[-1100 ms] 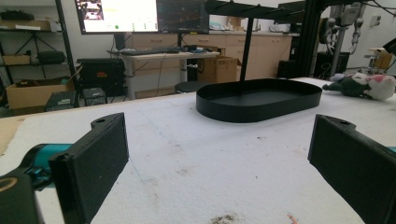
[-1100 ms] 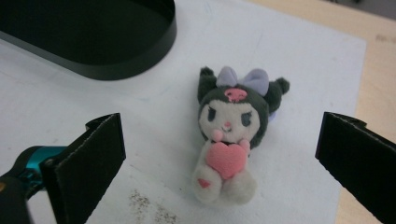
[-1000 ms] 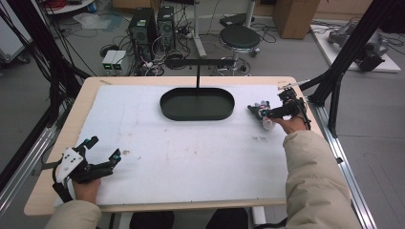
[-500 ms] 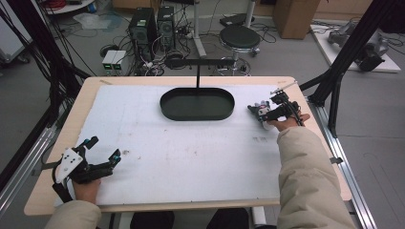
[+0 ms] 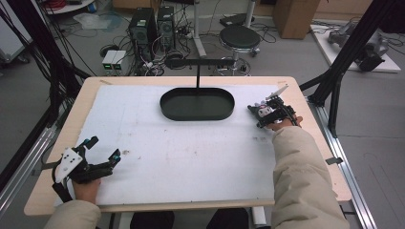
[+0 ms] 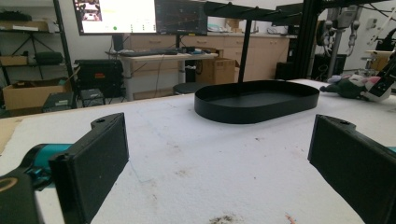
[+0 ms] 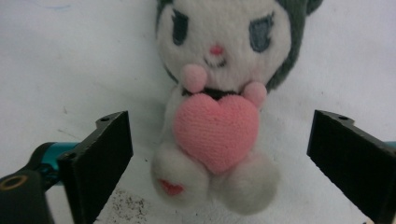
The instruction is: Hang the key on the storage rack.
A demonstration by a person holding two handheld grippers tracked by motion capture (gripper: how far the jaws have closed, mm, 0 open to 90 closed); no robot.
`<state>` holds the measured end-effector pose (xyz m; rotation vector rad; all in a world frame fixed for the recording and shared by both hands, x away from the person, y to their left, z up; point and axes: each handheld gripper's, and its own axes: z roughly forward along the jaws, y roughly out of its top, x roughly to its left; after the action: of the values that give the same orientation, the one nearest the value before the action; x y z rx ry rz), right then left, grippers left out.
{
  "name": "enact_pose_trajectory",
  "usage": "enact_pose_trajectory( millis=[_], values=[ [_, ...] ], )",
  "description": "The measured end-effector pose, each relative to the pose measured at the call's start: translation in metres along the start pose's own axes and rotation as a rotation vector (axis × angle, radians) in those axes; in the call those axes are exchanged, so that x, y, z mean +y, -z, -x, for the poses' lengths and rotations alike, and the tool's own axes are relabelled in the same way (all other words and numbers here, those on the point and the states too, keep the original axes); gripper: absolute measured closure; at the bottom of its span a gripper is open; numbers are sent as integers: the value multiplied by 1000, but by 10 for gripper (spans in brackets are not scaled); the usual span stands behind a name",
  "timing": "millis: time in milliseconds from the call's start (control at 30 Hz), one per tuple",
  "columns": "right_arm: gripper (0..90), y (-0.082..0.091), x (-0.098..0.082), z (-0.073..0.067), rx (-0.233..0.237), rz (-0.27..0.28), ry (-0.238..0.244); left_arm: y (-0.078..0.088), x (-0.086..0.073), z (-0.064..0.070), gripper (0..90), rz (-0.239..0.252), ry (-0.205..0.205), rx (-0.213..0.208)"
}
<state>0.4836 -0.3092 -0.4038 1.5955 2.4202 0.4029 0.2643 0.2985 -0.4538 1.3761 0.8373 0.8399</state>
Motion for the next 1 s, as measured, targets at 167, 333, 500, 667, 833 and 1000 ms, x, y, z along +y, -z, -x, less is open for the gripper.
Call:
enact_pose_trajectory(
  millis=[167, 333, 500, 667, 833, 1000],
  values=[
    [489, 2, 1, -2, 24, -29, 11, 0, 0, 0, 55, -1, 1, 0],
    [544, 4, 2, -5, 1, -26, 20, 0, 0, 0, 55, -3, 0, -2],
    [557, 8, 1, -5, 4, -18, 27, 0, 0, 0, 55, -5, 3, -4],
    [578, 21, -2, -3, 29, 33, 29, 0, 0, 0, 55, -8, -1, -6],
    [582, 40, 1, -7, 74, 84, 65, 0, 0, 0, 55, -6, 3, -5],
    [581, 60, 8, -13, 117, 156, 104, 0, 0, 0, 55, -8, 0, -5]
  ],
)
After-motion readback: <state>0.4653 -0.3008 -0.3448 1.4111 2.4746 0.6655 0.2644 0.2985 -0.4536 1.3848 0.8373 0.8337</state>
